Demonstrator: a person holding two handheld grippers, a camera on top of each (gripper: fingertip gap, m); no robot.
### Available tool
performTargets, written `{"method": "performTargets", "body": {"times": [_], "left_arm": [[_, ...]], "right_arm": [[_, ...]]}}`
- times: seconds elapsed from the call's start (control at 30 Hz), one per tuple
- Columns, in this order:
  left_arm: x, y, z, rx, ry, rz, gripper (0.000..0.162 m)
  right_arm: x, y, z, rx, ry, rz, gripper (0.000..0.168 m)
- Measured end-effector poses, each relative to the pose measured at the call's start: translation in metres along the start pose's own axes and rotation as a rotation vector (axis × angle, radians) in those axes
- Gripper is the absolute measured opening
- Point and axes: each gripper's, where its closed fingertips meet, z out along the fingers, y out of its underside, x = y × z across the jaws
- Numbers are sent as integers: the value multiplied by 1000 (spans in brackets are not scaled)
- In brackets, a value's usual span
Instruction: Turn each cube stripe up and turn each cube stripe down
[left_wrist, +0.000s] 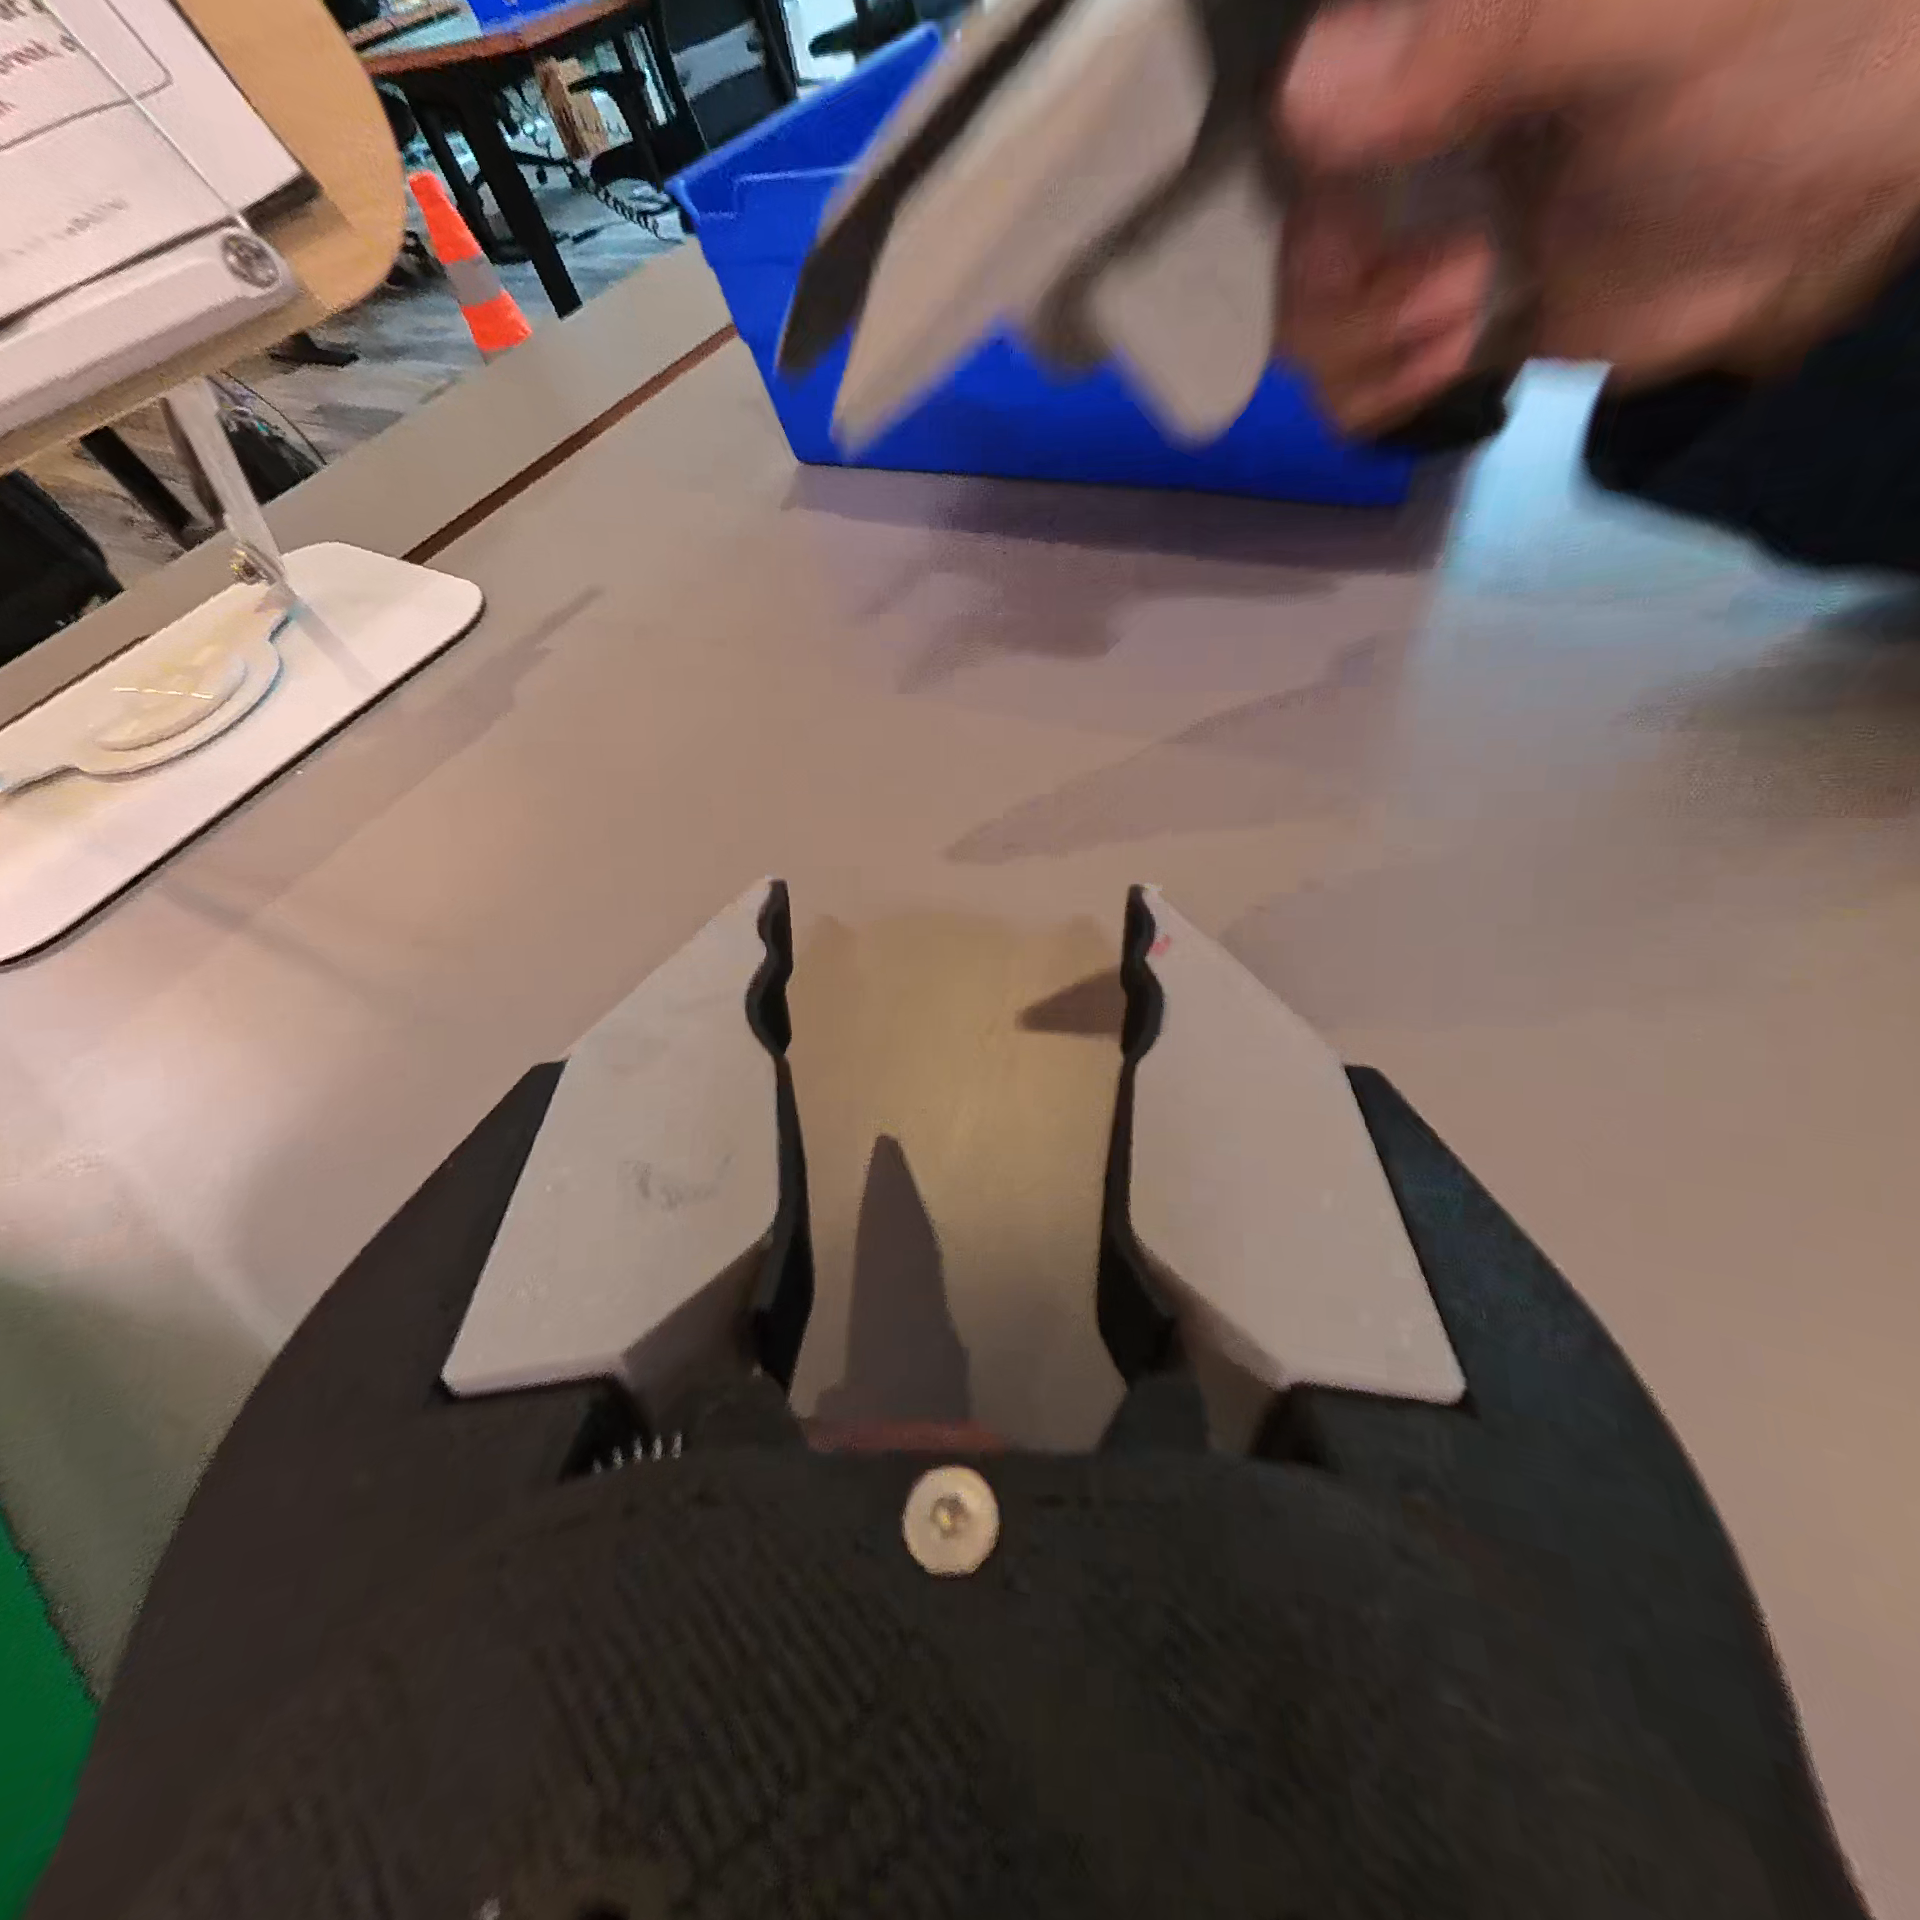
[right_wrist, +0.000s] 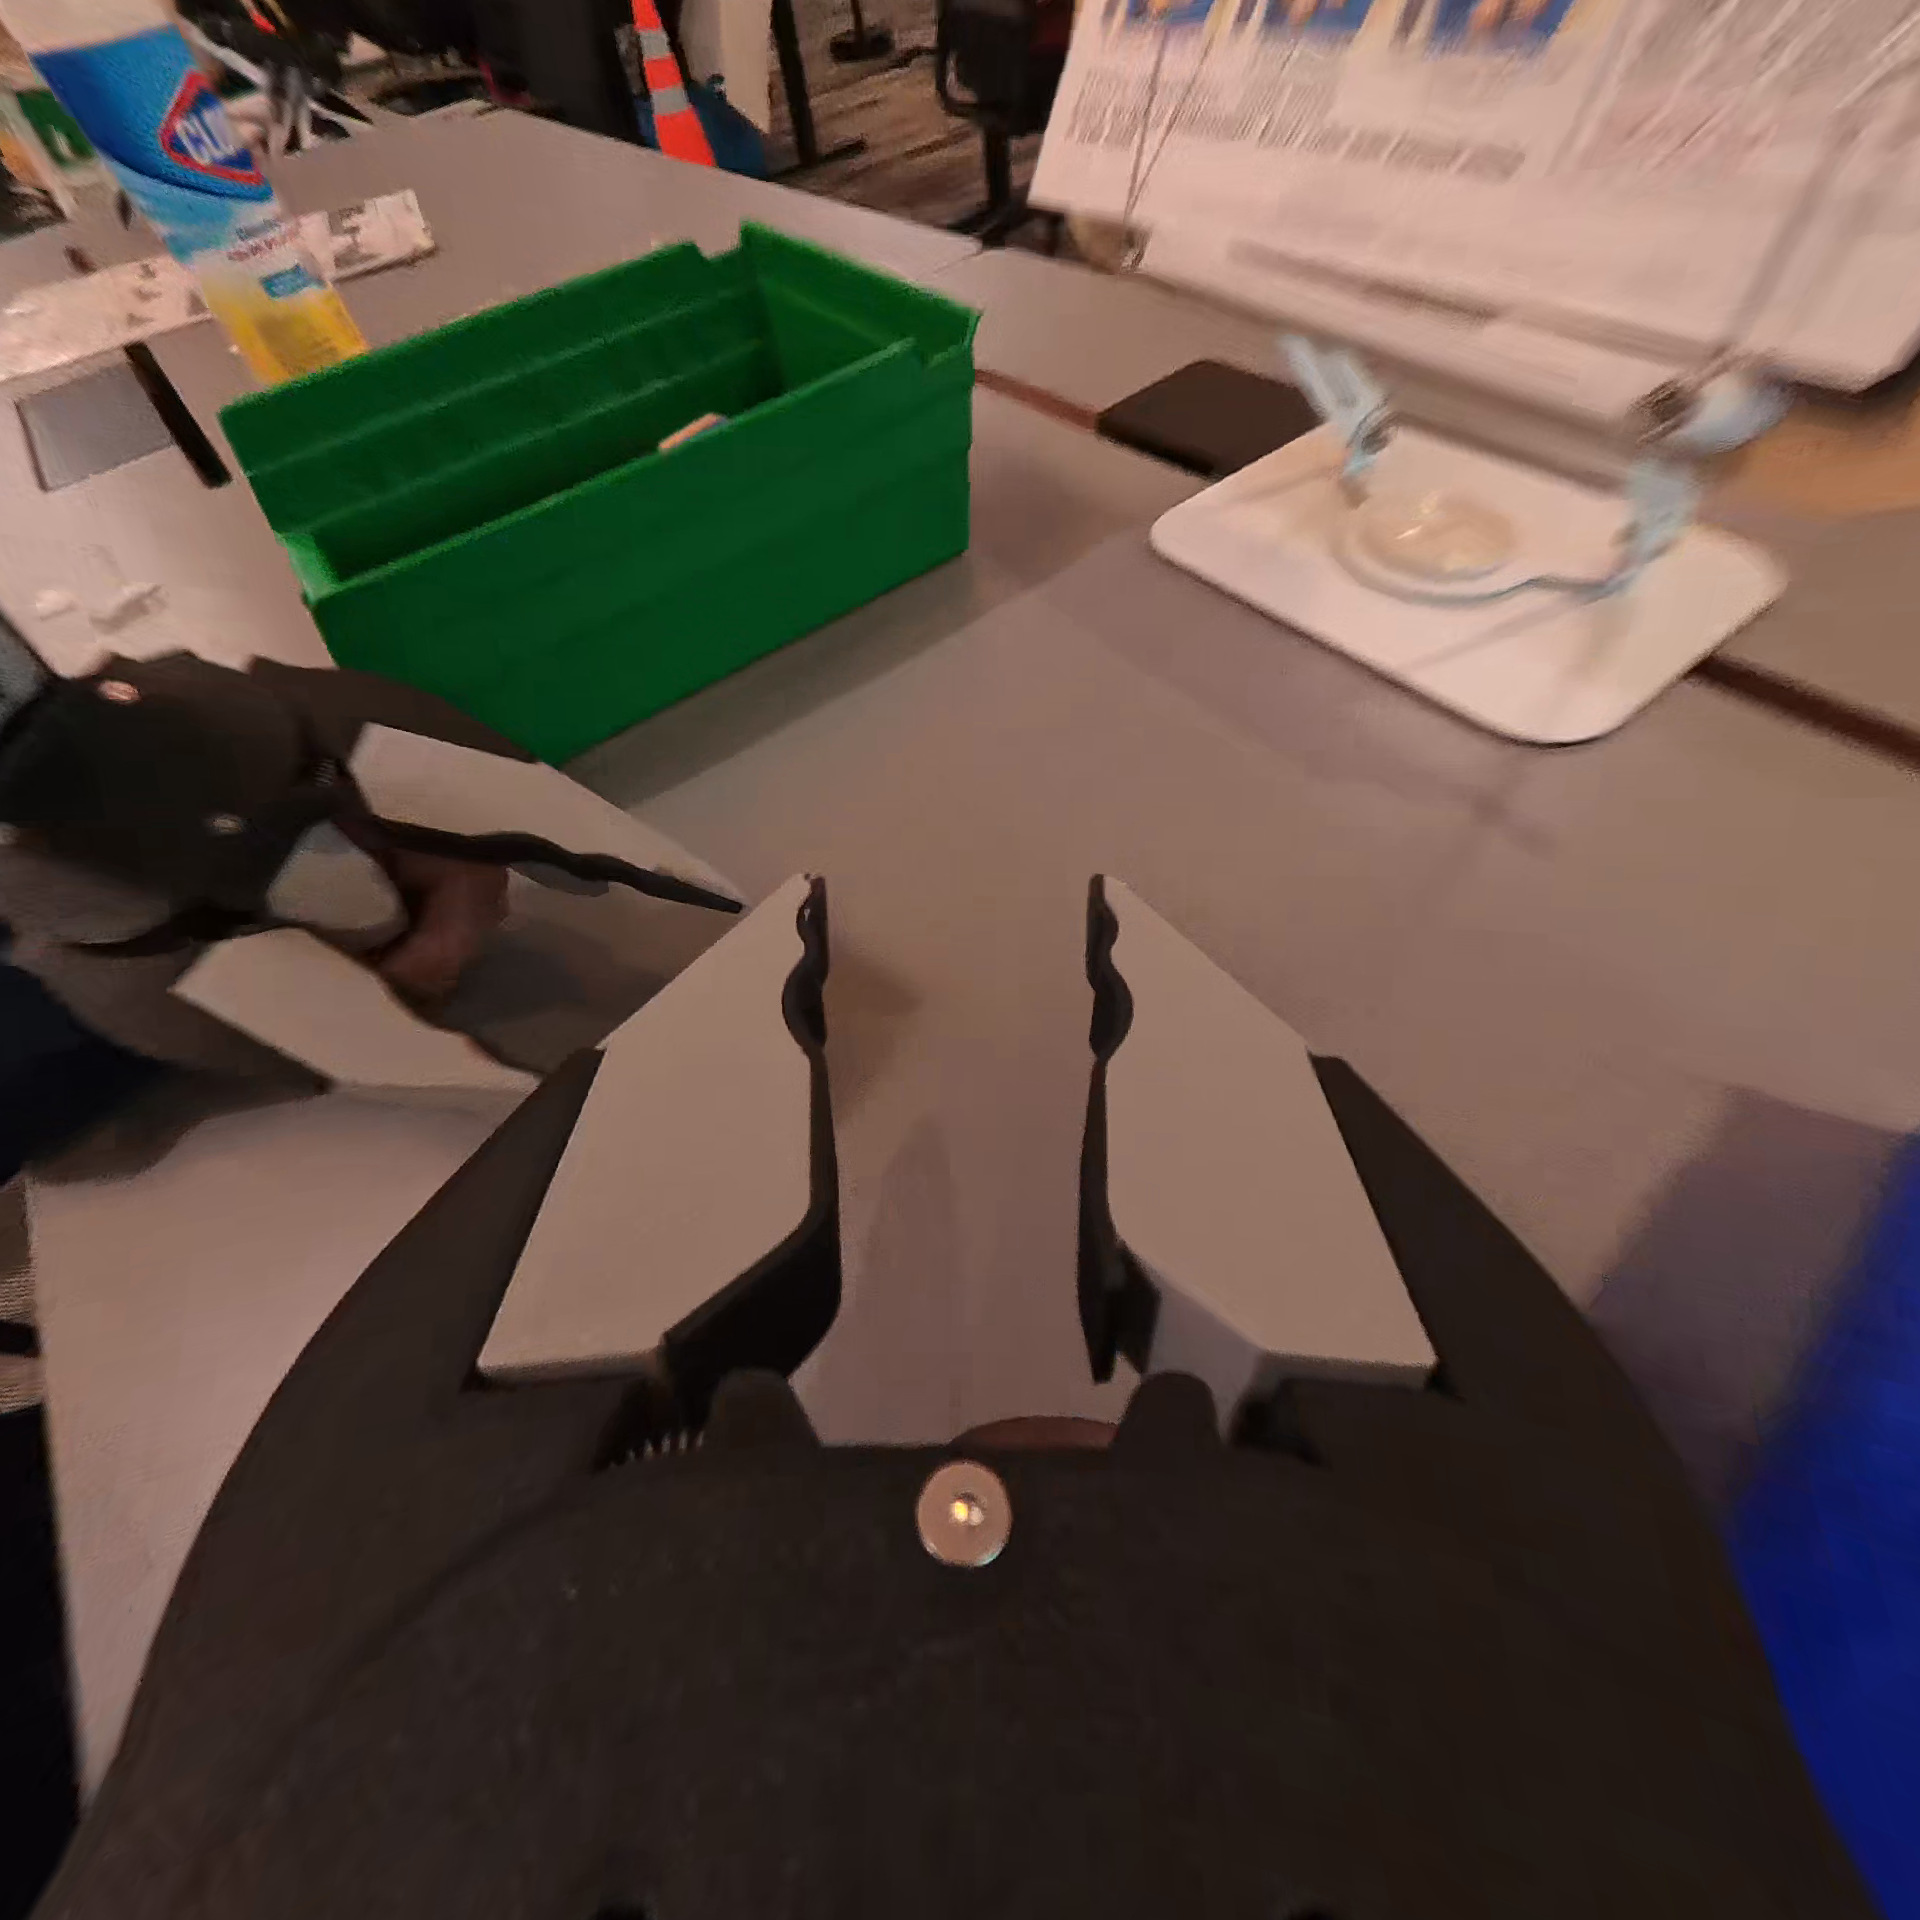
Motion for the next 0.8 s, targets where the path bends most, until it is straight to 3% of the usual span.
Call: {"method": "performTargets", "body": {"times": [0.03, 0.1, 0.2, 0.33, 0.43, 0.5, 0.57, 0.67, 0.8], "left_arm": [[-1, -1, -2, 12, 2, -16, 64], [-3, -3, -4, 29, 2, -37, 69], [3, -10, -11, 75, 35, -44, 70], [10, -54, -50, 182, 65, 61, 67], [-8, -92, -91, 186, 89, 169, 61], [-47, -104, -110, 123, 49, 208, 61], [-105, -100, -122, 25, -42, 215, 62], [-180, -64, -125, -133, -99, 137, 58], [-219, 5, -107, -343, -41, 44, 60]], "right_arm": [[-1, 11, 19, -4, -26, 18, 47], [3, 32, 45, -64, -29, 31, 49], [7, 40, 53, -75, 8, -52, 49], [0, 63, 51, -138, -55, 9, 49], [-3, 67, 48, -152, -64, 7, 49], [-6, 63, 47, -138, -65, -8, 49], [-9, 58, 46, -125, -69, -19, 49], [-15, 54, 45, -108, -77, -30, 49], [-21, 57, 49, -124, -72, -71, 48]]}}
